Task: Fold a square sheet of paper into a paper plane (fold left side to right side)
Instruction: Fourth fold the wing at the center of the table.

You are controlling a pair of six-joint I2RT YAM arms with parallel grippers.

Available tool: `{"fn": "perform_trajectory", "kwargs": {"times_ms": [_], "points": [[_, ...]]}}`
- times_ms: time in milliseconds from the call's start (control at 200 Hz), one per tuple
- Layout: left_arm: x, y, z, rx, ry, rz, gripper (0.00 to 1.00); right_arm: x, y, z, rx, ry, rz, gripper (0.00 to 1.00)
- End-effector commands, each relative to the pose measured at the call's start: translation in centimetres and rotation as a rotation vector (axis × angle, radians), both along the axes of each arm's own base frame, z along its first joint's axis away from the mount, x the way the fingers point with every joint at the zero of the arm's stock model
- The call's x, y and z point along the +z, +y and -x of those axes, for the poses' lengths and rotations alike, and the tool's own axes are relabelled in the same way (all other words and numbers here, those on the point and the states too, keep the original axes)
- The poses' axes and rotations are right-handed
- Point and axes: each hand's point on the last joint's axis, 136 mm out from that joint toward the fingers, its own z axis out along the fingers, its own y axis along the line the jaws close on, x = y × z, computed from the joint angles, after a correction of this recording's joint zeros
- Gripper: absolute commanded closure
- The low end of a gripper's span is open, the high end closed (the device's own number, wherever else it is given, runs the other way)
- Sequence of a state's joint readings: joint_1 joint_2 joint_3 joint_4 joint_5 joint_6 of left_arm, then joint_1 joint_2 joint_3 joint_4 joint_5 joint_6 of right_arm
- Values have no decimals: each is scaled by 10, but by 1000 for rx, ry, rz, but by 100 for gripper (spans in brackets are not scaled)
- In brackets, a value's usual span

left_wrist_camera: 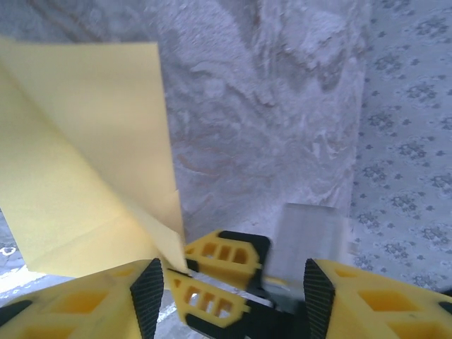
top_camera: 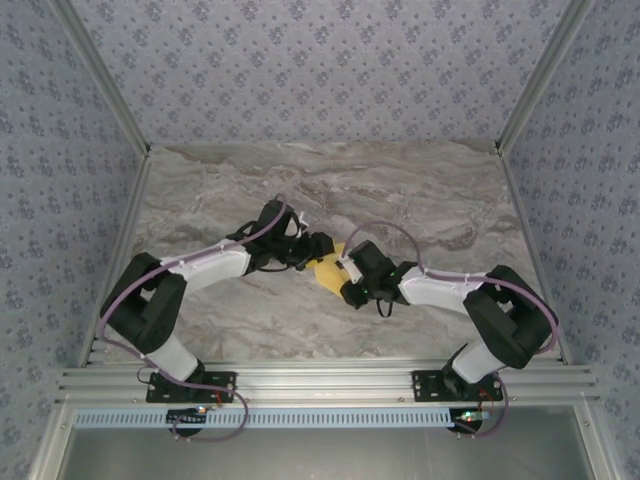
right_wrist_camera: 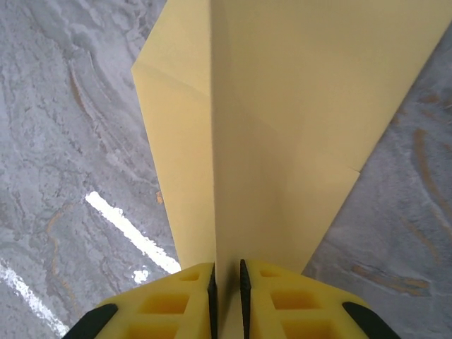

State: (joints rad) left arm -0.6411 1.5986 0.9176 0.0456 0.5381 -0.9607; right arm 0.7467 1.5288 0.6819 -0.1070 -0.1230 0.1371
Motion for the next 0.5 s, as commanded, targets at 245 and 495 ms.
{"fn": "perform_trajectory", "kwargs": {"times_ms": [245, 495], "points": [[-1, 32, 12, 40, -23, -52, 39, 2, 9, 8, -14, 131, -162, 83], [-23, 28, 19, 12, 17, -62, 49, 3, 8, 8, -45, 204, -263, 83]]}}
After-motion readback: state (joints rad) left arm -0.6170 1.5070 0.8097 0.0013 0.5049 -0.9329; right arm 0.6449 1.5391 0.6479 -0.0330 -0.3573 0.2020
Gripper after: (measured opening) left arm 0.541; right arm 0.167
